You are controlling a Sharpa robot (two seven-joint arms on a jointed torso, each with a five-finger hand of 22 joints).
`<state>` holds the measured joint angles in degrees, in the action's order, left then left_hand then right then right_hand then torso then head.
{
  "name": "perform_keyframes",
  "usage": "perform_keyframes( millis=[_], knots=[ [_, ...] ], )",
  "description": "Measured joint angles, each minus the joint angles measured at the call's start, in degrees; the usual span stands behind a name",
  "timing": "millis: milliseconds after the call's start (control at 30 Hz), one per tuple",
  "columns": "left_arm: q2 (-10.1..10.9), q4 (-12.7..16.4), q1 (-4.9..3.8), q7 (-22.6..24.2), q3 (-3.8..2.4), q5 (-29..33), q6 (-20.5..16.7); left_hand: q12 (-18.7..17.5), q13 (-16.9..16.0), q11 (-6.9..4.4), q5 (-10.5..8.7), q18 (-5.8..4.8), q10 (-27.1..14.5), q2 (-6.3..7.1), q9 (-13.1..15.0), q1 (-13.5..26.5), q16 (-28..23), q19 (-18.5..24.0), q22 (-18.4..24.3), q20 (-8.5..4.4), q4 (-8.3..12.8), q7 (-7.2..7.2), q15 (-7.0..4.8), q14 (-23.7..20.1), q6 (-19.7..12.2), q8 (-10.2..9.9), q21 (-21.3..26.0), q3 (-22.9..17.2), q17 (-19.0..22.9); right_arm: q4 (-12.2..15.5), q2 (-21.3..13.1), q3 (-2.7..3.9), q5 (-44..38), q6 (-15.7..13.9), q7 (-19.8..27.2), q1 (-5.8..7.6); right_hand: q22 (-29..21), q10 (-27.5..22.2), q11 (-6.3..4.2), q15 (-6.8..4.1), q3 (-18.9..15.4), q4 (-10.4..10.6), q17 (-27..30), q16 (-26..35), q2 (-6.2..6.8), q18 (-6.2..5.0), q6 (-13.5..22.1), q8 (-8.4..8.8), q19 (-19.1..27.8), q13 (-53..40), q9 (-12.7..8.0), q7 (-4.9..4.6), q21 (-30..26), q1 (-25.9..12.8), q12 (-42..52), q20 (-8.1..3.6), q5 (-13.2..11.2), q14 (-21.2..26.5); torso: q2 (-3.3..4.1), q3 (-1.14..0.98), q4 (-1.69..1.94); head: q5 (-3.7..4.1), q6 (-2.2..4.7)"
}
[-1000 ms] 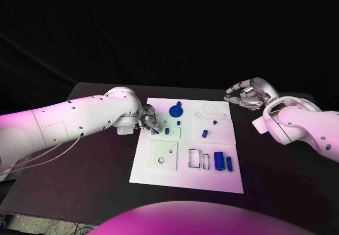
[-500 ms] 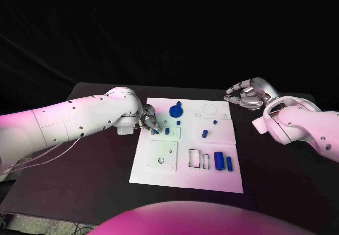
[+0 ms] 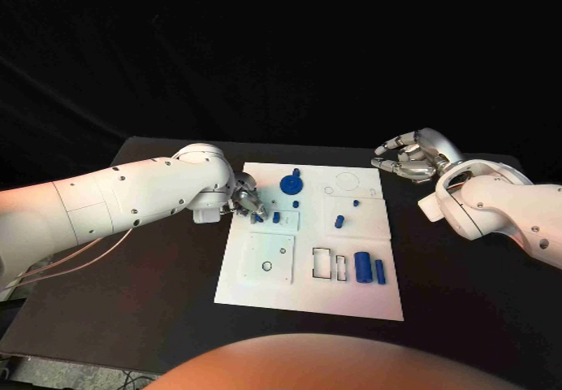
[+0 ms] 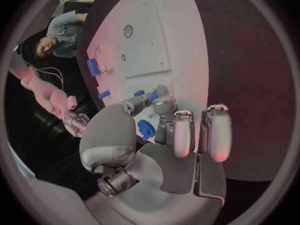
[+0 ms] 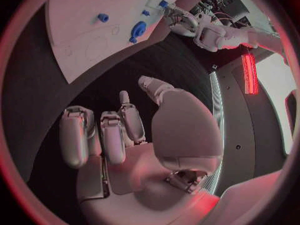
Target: Assemble the parts on the task board
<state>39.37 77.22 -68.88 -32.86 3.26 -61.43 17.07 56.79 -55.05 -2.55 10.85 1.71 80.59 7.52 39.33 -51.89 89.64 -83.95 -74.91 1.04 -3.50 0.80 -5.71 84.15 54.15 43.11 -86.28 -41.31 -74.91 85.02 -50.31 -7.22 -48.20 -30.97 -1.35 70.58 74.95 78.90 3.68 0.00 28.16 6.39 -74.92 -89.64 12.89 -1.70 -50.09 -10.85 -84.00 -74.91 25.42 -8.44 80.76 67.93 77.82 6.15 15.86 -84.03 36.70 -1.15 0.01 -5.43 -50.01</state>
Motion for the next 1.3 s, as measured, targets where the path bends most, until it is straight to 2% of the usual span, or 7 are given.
perform_keyframes(
  millis=[367,500,567,733,900,1300],
  knots=[
    [-0.1,-0.3,0.00,-0.4,0.01,0.1,0.3,0.0,0.1,0.00,-0.87,-0.01,0.0,0.43,-0.3,1.8,0.0,0.0,0.0,0.00,-1.1,0.09,0.00,0.0,0.2,-0.1,0.0,1.1,0.0,0.0,0.0,0.00,0.1,-0.1,0.1,0.00,0.0,-0.2,0.21,0.00,0.2,0.2,0.0,0.0,0.05,0.00,0.2,0.00,0.0,0.0,0.1,-0.17,0.0,-0.4,0.0,0.00,0.0,0.0,-0.02,0.01,0.00,0.00,0.00],
    [-0.2,-0.4,0.00,-0.5,0.02,0.2,0.4,0.0,0.1,0.00,-2.39,0.00,0.0,0.63,-0.6,3.0,0.0,0.0,0.0,0.00,-1.7,0.00,0.00,0.0,0.3,-0.1,0.0,1.7,0.0,0.0,0.0,0.00,0.2,-0.2,0.2,0.00,0.0,-0.2,0.21,0.00,0.2,0.2,0.0,0.0,0.01,0.00,0.2,0.00,0.0,0.0,0.1,-0.17,0.0,-0.4,-0.1,0.00,-0.3,0.0,-0.03,0.00,-0.01,0.00,0.00],
    [-0.2,-0.5,0.00,-0.5,0.02,0.2,0.4,0.0,0.1,0.00,-3.85,-0.01,0.0,1.09,-0.8,3.5,0.0,0.0,0.0,0.00,-2.4,0.12,0.00,0.0,0.5,-0.1,0.0,2.0,0.0,0.0,0.0,0.00,0.2,-0.2,0.3,0.00,0.0,-0.2,0.21,0.00,0.2,0.2,0.0,0.0,0.31,0.00,0.2,0.00,0.0,0.0,0.1,-0.17,0.0,-0.7,-0.2,0.00,-0.4,0.0,-0.03,0.00,-0.01,0.01,0.00],
    [-0.2,-0.5,0.02,-0.6,0.04,0.3,0.5,0.0,0.1,0.00,-6.36,0.00,0.0,1.25,-0.9,4.3,0.0,0.0,0.0,0.00,-3.1,0.09,0.00,0.0,0.8,-0.1,0.0,2.7,0.0,0.0,0.0,0.00,0.3,-0.3,0.3,0.00,0.0,-0.2,0.21,0.00,0.2,0.2,0.0,0.0,0.00,0.00,0.4,0.00,0.0,0.0,0.1,0.03,0.0,-1.0,-0.2,0.00,-0.6,0.0,-0.03,-0.01,-0.03,0.05,0.00],
    [-0.3,-0.6,0.01,-0.7,0.04,0.3,0.6,0.0,0.1,0.00,-7.18,0.00,0.0,1.79,-1.0,4.8,0.0,0.0,0.0,0.00,-3.7,0.08,0.00,0.0,0.8,0.1,-0.2,3.4,0.0,0.0,0.0,0.00,0.3,-0.4,0.4,0.00,0.0,-0.2,0.21,0.00,0.2,0.2,0.0,0.0,0.00,0.00,0.4,0.00,0.0,0.0,0.1,0.03,0.0,-1.0,-0.2,0.00,-0.6,0.0,-0.03,-0.01,-0.03,0.09,0.00],
    [-0.4,-0.6,0.00,-0.8,0.06,0.3,0.5,0.0,-0.1,0.00,-7.18,0.00,0.0,1.69,-1.1,5.2,0.0,0.0,0.0,-0.01,-4.2,0.18,0.00,0.0,1.1,0.3,-0.6,3.5,0.0,0.0,0.0,0.00,0.4,-0.5,0.4,0.00,0.0,-0.2,0.21,0.00,0.2,0.2,0.0,0.0,0.00,0.00,0.4,0.00,0.0,0.0,0.1,0.03,0.0,-1.0,-0.2,0.00,-0.6,0.0,-0.01,-0.02,-0.02,0.14,0.01]
  ],
)
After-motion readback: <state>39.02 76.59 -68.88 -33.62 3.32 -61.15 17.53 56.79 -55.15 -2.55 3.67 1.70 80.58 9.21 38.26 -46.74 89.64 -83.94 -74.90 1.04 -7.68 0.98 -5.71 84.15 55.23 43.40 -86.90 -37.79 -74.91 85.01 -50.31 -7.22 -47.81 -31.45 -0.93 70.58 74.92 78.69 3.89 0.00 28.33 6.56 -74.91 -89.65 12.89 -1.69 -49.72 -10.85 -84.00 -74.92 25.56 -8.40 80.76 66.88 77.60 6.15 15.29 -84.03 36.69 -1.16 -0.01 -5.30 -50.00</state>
